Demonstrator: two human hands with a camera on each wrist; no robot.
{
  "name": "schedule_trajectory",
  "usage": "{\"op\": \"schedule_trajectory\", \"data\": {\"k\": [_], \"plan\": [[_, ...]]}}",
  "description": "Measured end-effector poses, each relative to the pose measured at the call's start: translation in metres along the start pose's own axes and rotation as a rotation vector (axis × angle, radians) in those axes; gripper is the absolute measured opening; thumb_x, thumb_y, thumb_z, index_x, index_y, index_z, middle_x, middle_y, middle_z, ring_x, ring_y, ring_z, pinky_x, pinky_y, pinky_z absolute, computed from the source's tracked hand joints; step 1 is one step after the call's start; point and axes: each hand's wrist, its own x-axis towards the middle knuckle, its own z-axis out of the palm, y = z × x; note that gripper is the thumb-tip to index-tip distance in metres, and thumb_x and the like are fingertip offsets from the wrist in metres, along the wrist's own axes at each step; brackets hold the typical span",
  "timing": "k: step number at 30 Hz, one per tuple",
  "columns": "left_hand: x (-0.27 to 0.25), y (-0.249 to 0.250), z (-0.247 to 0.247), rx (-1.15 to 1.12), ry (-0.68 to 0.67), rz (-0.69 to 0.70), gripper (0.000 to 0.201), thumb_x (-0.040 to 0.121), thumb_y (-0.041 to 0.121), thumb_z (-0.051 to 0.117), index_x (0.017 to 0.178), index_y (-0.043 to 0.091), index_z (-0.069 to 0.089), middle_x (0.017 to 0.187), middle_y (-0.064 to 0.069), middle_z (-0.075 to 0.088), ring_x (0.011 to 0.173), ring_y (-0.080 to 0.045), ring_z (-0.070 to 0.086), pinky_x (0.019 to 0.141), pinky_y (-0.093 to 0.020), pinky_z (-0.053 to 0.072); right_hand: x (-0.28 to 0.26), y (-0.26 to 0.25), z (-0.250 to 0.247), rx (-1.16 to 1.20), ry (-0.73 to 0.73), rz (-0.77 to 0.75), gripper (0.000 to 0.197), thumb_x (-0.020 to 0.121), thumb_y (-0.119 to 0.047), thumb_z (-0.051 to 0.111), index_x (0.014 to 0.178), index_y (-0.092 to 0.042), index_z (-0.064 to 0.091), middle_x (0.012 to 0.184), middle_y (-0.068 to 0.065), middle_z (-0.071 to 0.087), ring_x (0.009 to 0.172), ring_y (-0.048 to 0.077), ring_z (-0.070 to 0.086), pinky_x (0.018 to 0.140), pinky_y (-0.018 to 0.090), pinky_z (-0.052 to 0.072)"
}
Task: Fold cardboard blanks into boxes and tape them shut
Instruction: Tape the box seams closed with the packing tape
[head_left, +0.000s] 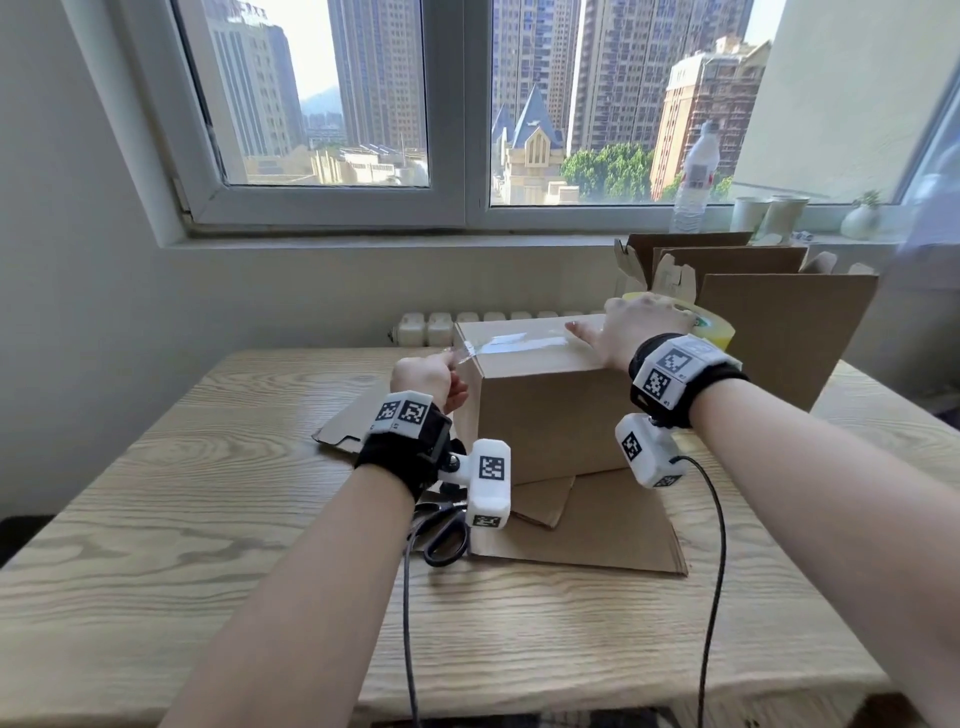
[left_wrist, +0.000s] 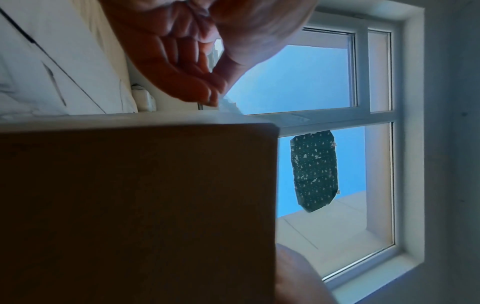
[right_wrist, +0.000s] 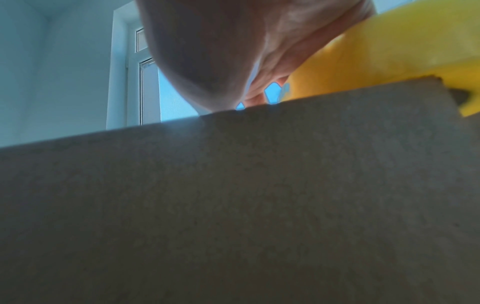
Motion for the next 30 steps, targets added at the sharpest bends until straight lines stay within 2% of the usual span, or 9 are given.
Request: {"op": "schedule_trajectory", "data": {"k": [5, 8, 10, 14, 17, 20, 22, 25, 30], "plan": [[0.008, -0.02, 0.001, 0.506, 0.029, 0.227, 0.04, 0.098, 0.039, 0.049, 0.069, 0.012, 0.058, 0.079, -0.014, 0.069, 0.074, -0.032, 0.066, 0.072, -0.037, 0.057, -0.002, 0.0, -0.001, 0.0, 0.002, -0.004, 0.078, 0.092, -0.074, 0.028, 0.136, -0.014, 0.05, 0.142, 0.021, 0.048, 0.129, 0.039, 0.044, 0.101, 0.054, 0.037], [0.004, -0.021, 0.005, 0.816, -0.003, 0.275, 0.058, 0.104, 0.048, 0.023, 0.11, 0.008, 0.065, 0.116, -0.021, 0.066, 0.107, -0.038, 0.062, 0.094, -0.04, 0.049, -0.003, 0.0, -0.001, -0.006, -0.004, -0.001, 0.076, 0.092, -0.074, 0.031, 0.135, -0.014, 0.05, 0.141, 0.02, 0.049, 0.128, 0.038, 0.045, 0.101, 0.053, 0.038], [0.003, -0.019, 0.004, 0.983, -0.037, 0.257, 0.066, 0.104, 0.048, 0.008, 0.137, 0.011, 0.051, 0.131, -0.02, 0.059, 0.118, -0.038, 0.056, 0.096, -0.039, 0.043, -0.004, -0.001, 0.0, -0.014, -0.007, 0.003, 0.075, 0.091, -0.074, 0.033, 0.133, -0.014, 0.051, 0.139, 0.019, 0.05, 0.126, 0.038, 0.046, 0.1, 0.053, 0.038], [0.003, -0.014, -0.001, 1.091, -0.032, 0.256, 0.06, 0.103, 0.048, 0.012, 0.14, 0.011, 0.041, 0.134, -0.017, 0.055, 0.12, -0.036, 0.053, 0.093, -0.04, 0.041, -0.005, -0.003, 0.001, -0.021, 0.017, -0.007, 0.072, 0.091, -0.073, 0.035, 0.129, -0.015, 0.054, 0.132, 0.018, 0.055, 0.122, 0.037, 0.049, 0.099, 0.053, 0.038], [-0.001, -0.001, 0.002, 0.883, 0.062, 0.419, 0.03, 0.099, 0.019, 0.041, 0.127, 0.009, 0.047, 0.129, -0.013, 0.059, 0.115, -0.033, 0.056, 0.091, -0.036, 0.041, -0.005, -0.003, 0.002, -0.023, 0.023, -0.004, 0.072, 0.091, -0.073, 0.035, 0.129, -0.015, 0.054, 0.132, 0.019, 0.054, 0.122, 0.037, 0.049, 0.099, 0.053, 0.038], [-0.007, 0.012, 0.015, 0.852, -0.06, 0.591, 0.045, 0.095, 0.002, 0.037, 0.139, 0.005, 0.046, 0.144, -0.013, 0.05, 0.132, -0.027, 0.045, 0.107, -0.031, 0.033, -0.004, -0.003, 0.003, -0.026, 0.029, -0.005, 0.072, 0.091, -0.074, 0.035, 0.129, -0.016, 0.054, 0.132, 0.019, 0.054, 0.121, 0.037, 0.049, 0.1, 0.053, 0.039], [-0.013, 0.013, 0.029, 1.062, -0.179, 0.563, 0.044, 0.1, 0.008, 0.031, 0.141, 0.0, 0.043, 0.152, -0.016, 0.039, 0.142, -0.028, 0.032, 0.116, -0.036, 0.024, -0.004, -0.003, 0.004, -0.026, 0.028, -0.007, 0.07, 0.091, -0.073, 0.035, 0.129, -0.017, 0.054, 0.131, 0.018, 0.055, 0.121, 0.037, 0.049, 0.1, 0.053, 0.039], [-0.018, 0.014, 0.039, 1.345, -0.147, 0.406, 0.063, 0.103, 0.045, 0.021, 0.155, 0.009, 0.019, 0.165, -0.003, 0.009, 0.151, -0.023, 0.006, 0.121, -0.049, 0.004, -0.002, -0.003, 0.006, -0.032, 0.023, -0.008, 0.069, 0.091, -0.073, 0.035, 0.13, -0.018, 0.053, 0.132, 0.018, 0.054, 0.122, 0.037, 0.048, 0.101, 0.054, 0.037], [-0.016, 0.022, 0.033, 1.42, -0.235, 0.35, 0.068, 0.102, 0.053, 0.02, 0.157, 0.015, 0.007, 0.165, 0.002, -0.002, 0.152, -0.021, -0.003, 0.121, -0.052, -0.003, 0.004, 0.001, 0.008, -0.045, 0.073, -0.053, 0.07, 0.092, -0.074, 0.026, 0.129, -0.019, 0.051, 0.13, 0.02, 0.054, 0.121, 0.037, 0.05, 0.099, 0.052, 0.039]]}}
